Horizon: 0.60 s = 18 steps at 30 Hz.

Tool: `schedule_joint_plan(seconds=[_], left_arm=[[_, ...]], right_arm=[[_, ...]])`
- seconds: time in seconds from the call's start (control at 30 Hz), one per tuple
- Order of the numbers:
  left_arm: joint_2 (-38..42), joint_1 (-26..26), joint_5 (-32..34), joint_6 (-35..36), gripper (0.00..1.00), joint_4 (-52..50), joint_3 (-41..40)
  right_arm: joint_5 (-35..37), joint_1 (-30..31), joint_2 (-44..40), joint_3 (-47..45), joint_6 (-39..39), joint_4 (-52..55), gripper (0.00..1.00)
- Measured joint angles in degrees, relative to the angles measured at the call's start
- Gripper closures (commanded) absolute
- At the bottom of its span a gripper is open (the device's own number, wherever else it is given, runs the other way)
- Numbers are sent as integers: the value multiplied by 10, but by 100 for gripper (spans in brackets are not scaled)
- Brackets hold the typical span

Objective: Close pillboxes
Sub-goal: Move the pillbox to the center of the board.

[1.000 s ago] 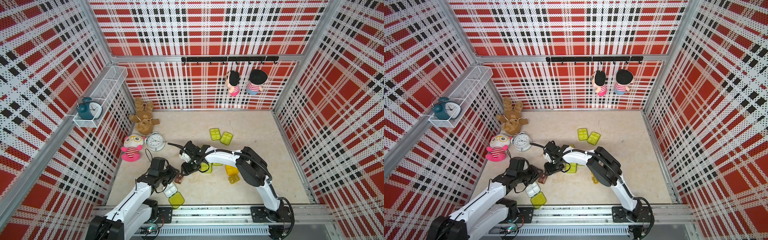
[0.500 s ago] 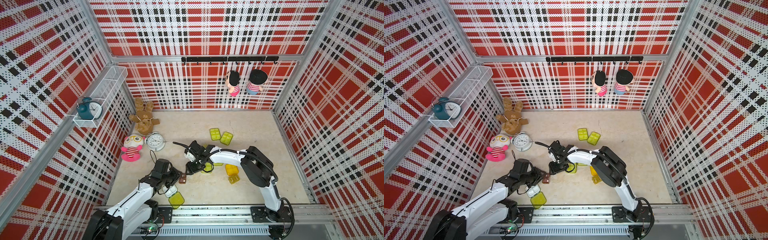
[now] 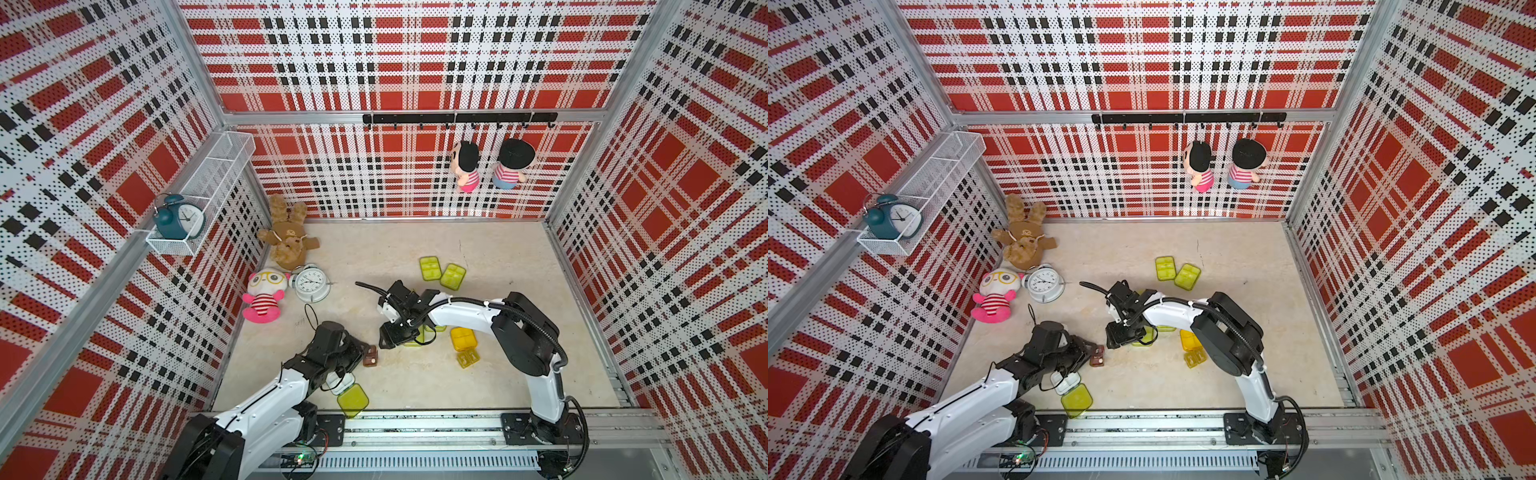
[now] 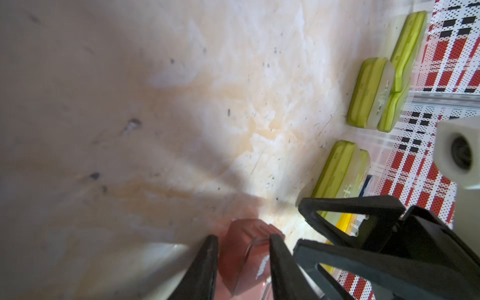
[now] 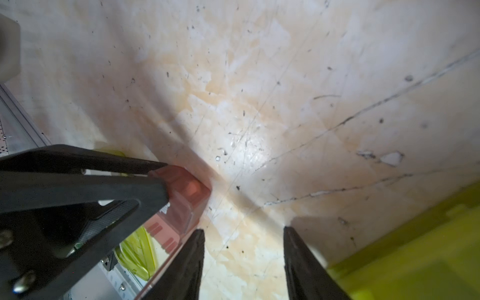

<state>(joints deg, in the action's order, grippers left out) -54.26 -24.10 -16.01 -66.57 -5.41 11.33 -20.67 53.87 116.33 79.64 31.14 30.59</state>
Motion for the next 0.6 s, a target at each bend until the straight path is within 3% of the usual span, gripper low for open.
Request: schedule_joint_plan(seconds=[0.6], left_arm=[[-47,-70,44,-56,64,89,-2]], right_arm=[[-13,-6,-29,-50,0,-12,48]])
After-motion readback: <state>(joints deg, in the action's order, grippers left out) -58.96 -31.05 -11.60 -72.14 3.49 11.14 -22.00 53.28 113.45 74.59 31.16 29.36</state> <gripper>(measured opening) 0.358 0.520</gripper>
